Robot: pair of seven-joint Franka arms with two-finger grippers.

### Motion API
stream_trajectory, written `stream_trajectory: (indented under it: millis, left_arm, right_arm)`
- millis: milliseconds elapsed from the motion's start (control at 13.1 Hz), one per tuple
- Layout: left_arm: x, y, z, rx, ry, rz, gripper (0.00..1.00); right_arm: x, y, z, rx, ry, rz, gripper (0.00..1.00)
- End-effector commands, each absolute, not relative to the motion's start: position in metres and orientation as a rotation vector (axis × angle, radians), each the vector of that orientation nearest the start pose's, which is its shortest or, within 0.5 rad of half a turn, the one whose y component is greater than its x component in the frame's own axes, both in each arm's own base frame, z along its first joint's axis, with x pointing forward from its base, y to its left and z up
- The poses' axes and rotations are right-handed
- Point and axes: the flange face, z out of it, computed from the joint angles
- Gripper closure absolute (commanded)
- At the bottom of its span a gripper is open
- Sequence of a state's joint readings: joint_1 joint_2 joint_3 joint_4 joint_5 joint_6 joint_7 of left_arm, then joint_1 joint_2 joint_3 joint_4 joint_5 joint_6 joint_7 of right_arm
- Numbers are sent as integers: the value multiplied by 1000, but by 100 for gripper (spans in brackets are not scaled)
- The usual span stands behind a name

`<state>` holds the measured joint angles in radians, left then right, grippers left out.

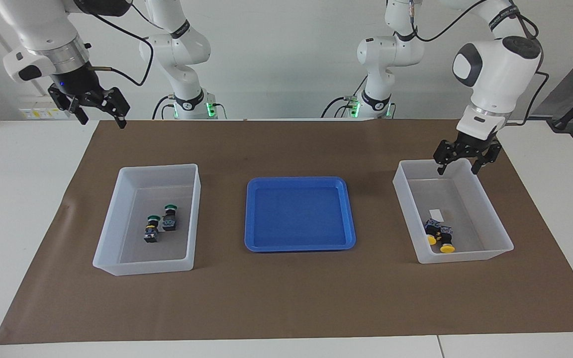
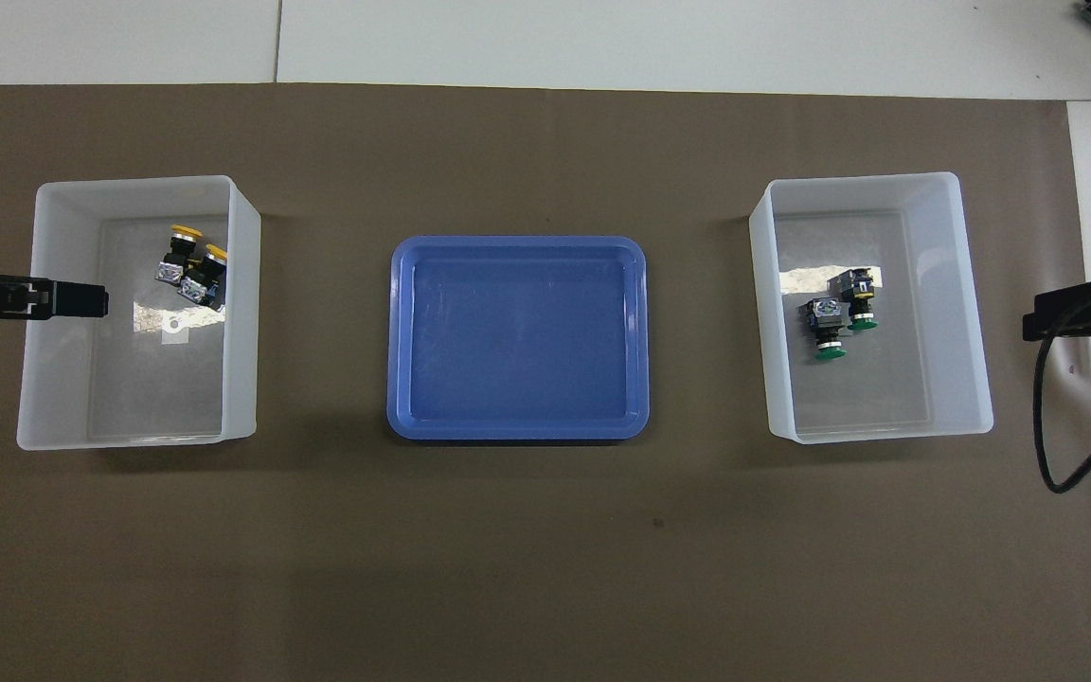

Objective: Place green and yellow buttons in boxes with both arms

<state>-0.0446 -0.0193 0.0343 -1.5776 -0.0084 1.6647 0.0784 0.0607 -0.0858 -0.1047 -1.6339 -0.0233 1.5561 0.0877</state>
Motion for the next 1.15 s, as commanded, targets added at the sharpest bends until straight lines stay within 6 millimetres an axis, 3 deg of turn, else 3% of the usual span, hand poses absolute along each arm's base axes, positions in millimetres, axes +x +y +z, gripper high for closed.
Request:
stream_trajectory:
  millis: [0, 153, 383, 1072]
  left_arm:
    - [544, -4, 641, -3171, 141, -68, 0]
    - [534, -7, 630, -3174, 143, -41, 0]
    - [538, -5, 633, -3167, 139, -111, 0]
    - [537, -2, 628, -3165, 81, -91, 0]
  right_arm:
    - [519, -29, 639, -3149, 186, -36, 0]
    - [519, -29, 639, -3149, 181, -36, 0]
    - [519, -28, 640, -3150, 181, -36, 0]
    - [515, -31, 642, -3150, 181, 1, 0]
